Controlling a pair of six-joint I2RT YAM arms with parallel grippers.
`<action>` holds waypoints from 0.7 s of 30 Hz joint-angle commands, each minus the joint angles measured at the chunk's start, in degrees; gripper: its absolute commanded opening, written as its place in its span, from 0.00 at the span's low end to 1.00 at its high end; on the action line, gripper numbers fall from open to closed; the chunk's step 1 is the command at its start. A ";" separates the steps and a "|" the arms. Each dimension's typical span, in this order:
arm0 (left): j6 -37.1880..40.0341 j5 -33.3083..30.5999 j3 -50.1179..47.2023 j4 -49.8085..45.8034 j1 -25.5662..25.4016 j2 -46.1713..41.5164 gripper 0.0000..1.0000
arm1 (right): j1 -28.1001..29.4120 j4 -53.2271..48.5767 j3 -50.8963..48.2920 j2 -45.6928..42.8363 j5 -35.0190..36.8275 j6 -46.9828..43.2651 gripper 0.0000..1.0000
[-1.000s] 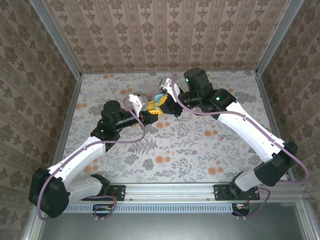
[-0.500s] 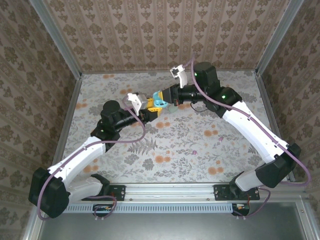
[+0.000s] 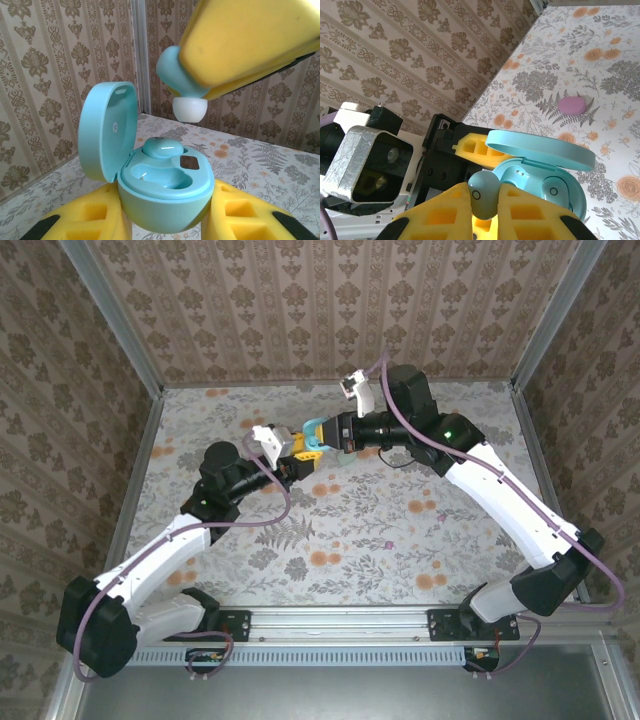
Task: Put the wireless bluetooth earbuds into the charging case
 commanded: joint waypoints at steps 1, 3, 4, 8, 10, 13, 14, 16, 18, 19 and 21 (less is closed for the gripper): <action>1.43 -0.53 -0.38 1.80 -0.46 -1.51 0.31 | 1.13 -4.82 3.40 2.05 3.58 -1.38 0.16; 1.41 -0.57 -0.38 1.78 -0.45 -1.59 0.31 | 1.64 -5.99 4.41 2.80 4.77 -1.66 0.16; 1.38 -0.59 -0.40 1.84 -0.45 -1.67 0.31 | 1.78 -6.30 4.76 3.13 5.19 -1.77 0.16; 1.53 -0.80 -0.40 1.69 -0.46 -1.74 0.31 | 2.63 -8.09 6.58 4.64 6.57 -2.46 0.16; 1.55 -0.79 -0.38 1.64 -0.46 -1.70 0.31 | 3.08 -9.35 7.52 5.32 7.33 -3.06 0.16; 1.49 -0.84 -0.39 1.60 -0.48 -1.70 0.31 | 3.54 -10.67 8.56 6.05 7.94 -3.53 0.16; 1.54 -0.89 -0.33 1.60 -0.52 -1.70 0.31 | 3.71 -11.18 8.92 6.28 8.25 -3.71 0.16; 1.50 -0.88 -0.29 1.68 -0.50 -1.62 0.31 | 3.97 -12.17 9.50 6.59 9.20 -4.03 0.16; 1.45 -0.90 -0.31 1.84 -0.47 -1.56 0.31 | 4.15 -13.20 10.25 7.00 9.94 -4.25 0.16; 1.40 -0.95 -0.29 1.85 -0.54 -1.61 0.31 | 4.24 -13.64 10.49 7.11 10.19 -4.33 0.16; 1.46 -0.89 -0.21 1.80 -0.54 -1.51 0.31 | 4.50 -14.64 11.25 7.62 10.65 -4.59 0.17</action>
